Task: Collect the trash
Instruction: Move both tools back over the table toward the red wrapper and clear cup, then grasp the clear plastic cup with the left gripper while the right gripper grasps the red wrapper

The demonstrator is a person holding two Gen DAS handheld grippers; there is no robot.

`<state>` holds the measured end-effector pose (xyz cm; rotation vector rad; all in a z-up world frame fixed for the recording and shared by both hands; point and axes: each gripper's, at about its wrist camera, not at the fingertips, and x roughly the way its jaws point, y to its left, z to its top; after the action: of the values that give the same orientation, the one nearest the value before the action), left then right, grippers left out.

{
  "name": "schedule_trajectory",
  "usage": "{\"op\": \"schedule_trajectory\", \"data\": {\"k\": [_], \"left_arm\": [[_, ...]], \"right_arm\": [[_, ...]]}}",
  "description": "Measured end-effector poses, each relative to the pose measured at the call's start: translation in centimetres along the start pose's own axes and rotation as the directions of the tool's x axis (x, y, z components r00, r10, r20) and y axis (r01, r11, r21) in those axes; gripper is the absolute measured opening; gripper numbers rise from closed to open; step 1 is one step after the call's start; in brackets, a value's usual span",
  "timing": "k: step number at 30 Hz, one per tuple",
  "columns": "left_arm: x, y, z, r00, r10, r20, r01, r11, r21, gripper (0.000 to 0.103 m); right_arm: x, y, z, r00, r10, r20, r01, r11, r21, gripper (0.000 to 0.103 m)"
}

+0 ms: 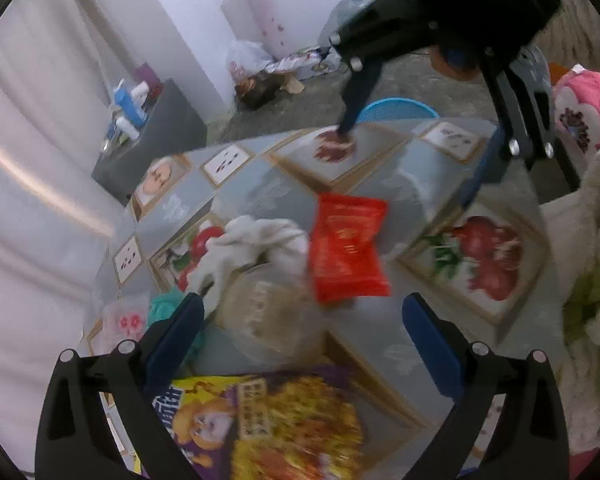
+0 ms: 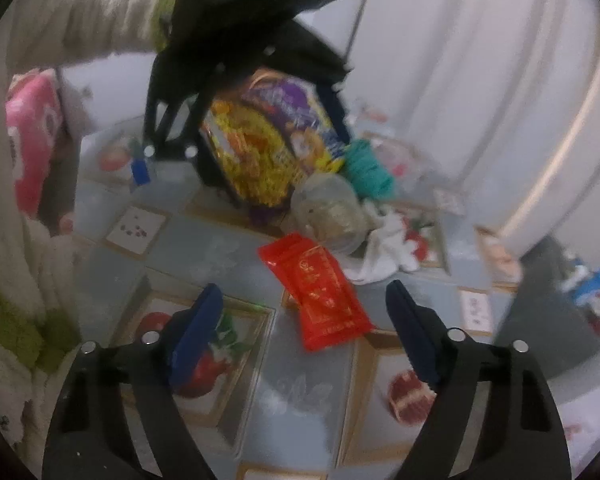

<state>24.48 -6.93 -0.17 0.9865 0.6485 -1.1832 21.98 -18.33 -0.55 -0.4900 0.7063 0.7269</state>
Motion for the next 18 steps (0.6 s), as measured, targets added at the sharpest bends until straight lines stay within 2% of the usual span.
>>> {"op": "schedule_trajectory", "data": {"k": [3, 9, 13, 18], "left_arm": [[1.3, 1.6, -0.1, 1.0, -0.016, -0.008, 0.016, 0.999, -0.034, 0.092], [3.8, 2.2, -0.5, 0.996, -0.047, -0.077, 0.047, 0.999, -0.004, 0.09], [5.0, 2.3, -0.7, 0.992, -0.067, -0.105, 0.07, 0.997, 0.02, 0.09], [6.2, 2.5, -0.9, 0.986, -0.086, -0.143, 0.091, 0.995, 0.027, 0.08]], "right_arm": [[2.2, -1.1, -0.1, 0.998, 0.061, -0.027, -0.061, 0.998, 0.007, 0.071], [5.3, -2.3, -0.2, 0.986, 0.151, -0.077, -0.151, 0.989, 0.007, 0.069], [6.3, -2.5, -0.5, 0.978, 0.18, -0.104, -0.181, 0.984, 0.005, 0.069], [6.8, -2.7, -1.0, 0.972, 0.204, -0.118, -0.203, 0.979, 0.017, 0.069]]}}
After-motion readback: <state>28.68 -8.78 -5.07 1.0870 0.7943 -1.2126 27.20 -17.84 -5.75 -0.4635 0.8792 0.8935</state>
